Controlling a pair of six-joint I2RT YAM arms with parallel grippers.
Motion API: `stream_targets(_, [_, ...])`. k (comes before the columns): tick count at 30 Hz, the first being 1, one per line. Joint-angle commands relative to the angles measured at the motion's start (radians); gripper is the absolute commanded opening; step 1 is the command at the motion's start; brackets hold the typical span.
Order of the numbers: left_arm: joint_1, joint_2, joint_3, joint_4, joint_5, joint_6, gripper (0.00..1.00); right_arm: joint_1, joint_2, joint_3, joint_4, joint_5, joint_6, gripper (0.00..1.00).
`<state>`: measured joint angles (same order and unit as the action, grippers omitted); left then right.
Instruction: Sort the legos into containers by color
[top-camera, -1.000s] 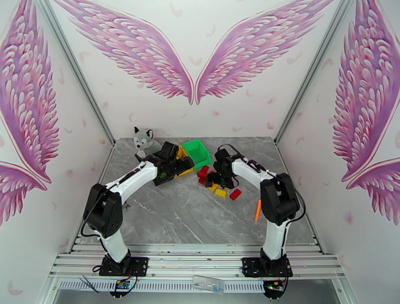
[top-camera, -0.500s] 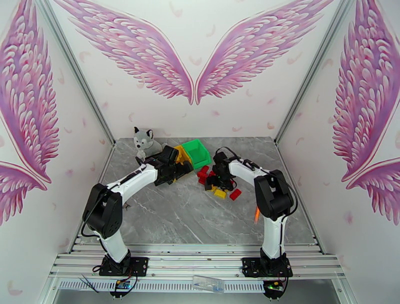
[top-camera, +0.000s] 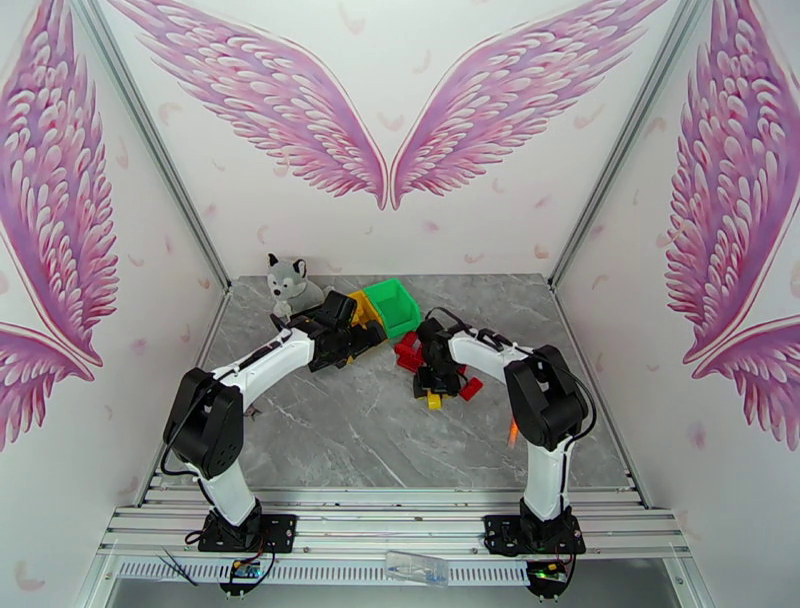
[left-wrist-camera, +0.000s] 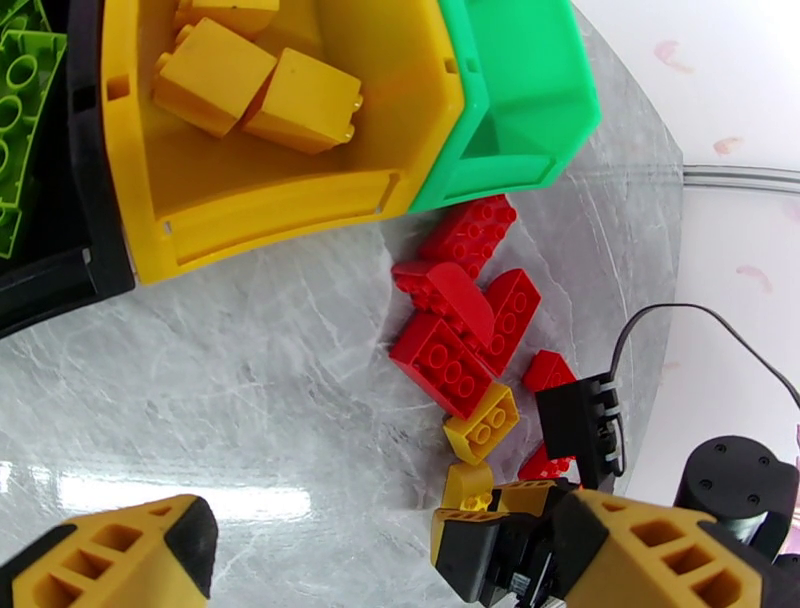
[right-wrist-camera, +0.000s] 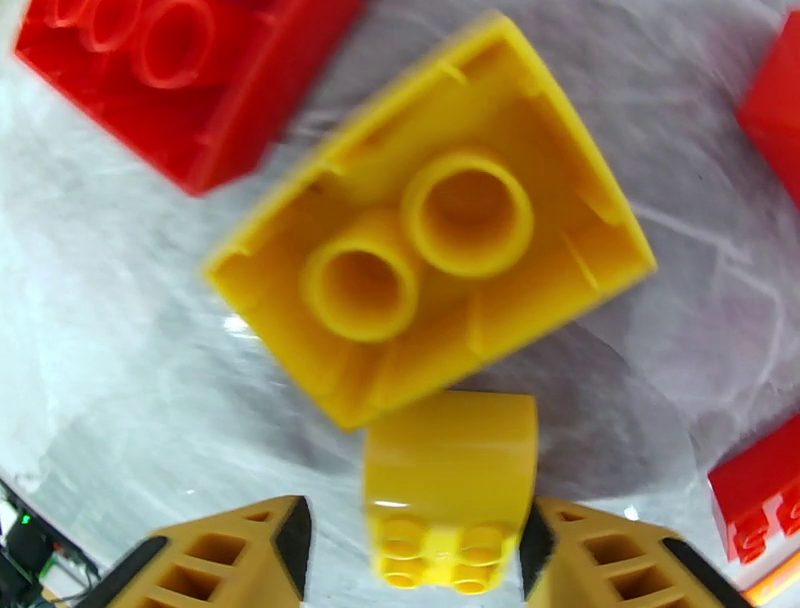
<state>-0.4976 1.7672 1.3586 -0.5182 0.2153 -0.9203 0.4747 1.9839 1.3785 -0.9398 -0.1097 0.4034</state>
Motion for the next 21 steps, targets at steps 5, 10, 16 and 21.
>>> stream_targets(5, [0.013,-0.048,-0.048,0.015,0.001,-0.003,0.94,0.010,0.014,0.038,-0.046,0.064,0.054,0.41])
stream_targets(10, [0.041,-0.045,-0.041,0.043,0.044,-0.019,0.97,0.013,-0.055,0.030,0.019,-0.061,0.101,0.35])
stream_targets(16, [0.079,-0.010,0.029,0.063,0.118,-0.031,0.99,0.013,-0.081,0.050,0.184,-0.315,0.193,0.34])
stream_targets(21, [0.134,0.007,0.063,0.119,0.174,-0.083,0.99,0.013,0.007,0.136,0.327,-0.489,0.319,0.34])
